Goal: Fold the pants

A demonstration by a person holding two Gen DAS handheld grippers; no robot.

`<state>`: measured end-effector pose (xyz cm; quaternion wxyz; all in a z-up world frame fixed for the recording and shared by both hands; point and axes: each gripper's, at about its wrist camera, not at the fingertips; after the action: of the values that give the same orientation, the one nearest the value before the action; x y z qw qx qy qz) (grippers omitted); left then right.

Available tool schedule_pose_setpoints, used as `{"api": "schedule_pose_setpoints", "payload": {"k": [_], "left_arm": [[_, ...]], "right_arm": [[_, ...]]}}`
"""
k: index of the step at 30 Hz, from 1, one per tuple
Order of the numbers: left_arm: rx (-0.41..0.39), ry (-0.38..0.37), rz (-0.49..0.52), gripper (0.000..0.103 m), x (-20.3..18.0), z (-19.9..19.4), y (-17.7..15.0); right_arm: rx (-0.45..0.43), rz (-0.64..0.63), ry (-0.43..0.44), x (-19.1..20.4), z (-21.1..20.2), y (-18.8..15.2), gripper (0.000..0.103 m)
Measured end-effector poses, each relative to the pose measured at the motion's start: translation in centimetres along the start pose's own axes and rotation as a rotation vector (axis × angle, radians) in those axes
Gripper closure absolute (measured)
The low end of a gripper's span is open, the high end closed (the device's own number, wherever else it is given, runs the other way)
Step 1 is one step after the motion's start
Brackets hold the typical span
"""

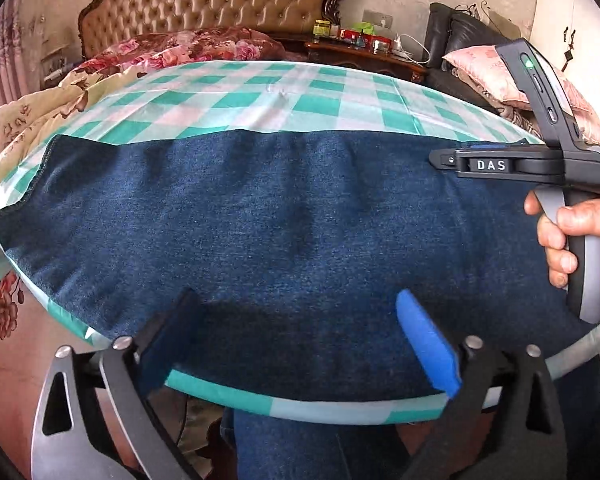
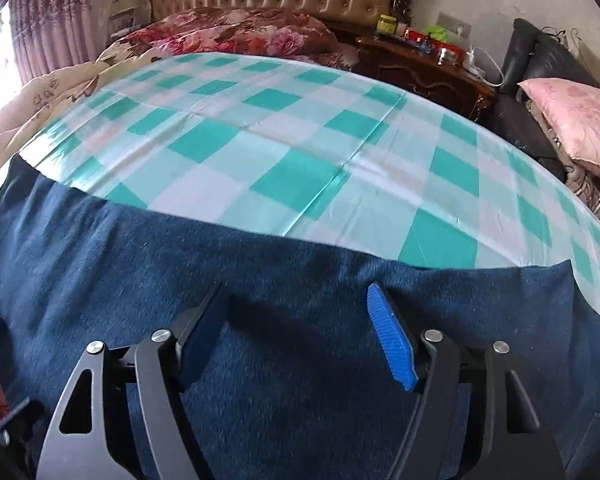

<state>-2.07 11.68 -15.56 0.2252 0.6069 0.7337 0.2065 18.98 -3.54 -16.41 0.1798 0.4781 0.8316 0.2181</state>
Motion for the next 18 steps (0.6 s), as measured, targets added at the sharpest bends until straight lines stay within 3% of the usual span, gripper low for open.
{"api": "schedule_pose_setpoints", "payload": {"k": [3, 6, 7, 8, 10, 12, 17, 18], "left_arm": [[0.006, 0.049, 0.023, 0.002, -0.6, 0.5, 0.2], [0.008, 0.041, 0.031, 0.002, -0.4, 0.6, 0.4], [0.043, 0.039, 0.055, 0.002, -0.1, 0.6, 1.1], [0.037, 0.051, 0.040, 0.003, 0.4, 0.2, 1.5], [-0.047, 0.003, -0.003, 0.003, 2.2, -1.4, 2.9], [-0.062, 0.012, -0.010, 0.006, 3.4, -1.4, 4.7], [0.014, 0.012, 0.069, 0.065, 5.1, 3.4, 9.1], [0.040, 0.000, 0.078, 0.067, 5.5, 4.5, 9.8]], "right_arm": [[0.003, 0.006, -0.003, -0.2, 0.2, 0.3, 0.030], [0.005, 0.011, -0.013, -0.3, 0.2, 0.3, 0.027], [0.011, 0.023, -0.034, -0.4, 0.3, 0.4, 0.019], [0.019, 0.049, -0.034, -0.8, 0.5, 0.4, 0.013], [0.022, 0.059, -0.025, -0.9, 0.7, 0.4, 0.012], [0.020, 0.054, -0.034, -0.8, 0.7, 0.4, 0.012], [0.017, 0.050, -0.042, -0.7, 0.6, 0.3, 0.012], [0.016, 0.047, -0.047, -0.6, 0.6, 0.3, 0.012]]}}
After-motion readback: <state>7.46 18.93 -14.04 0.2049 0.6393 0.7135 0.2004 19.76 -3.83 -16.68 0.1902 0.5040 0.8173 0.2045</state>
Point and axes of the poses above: each gripper's, at about its wrist camera, not at the fingertips, and z roughly the way its jaws point, x to its left, y to its top, and after that the axes turned 5 degrees about x, right-handed
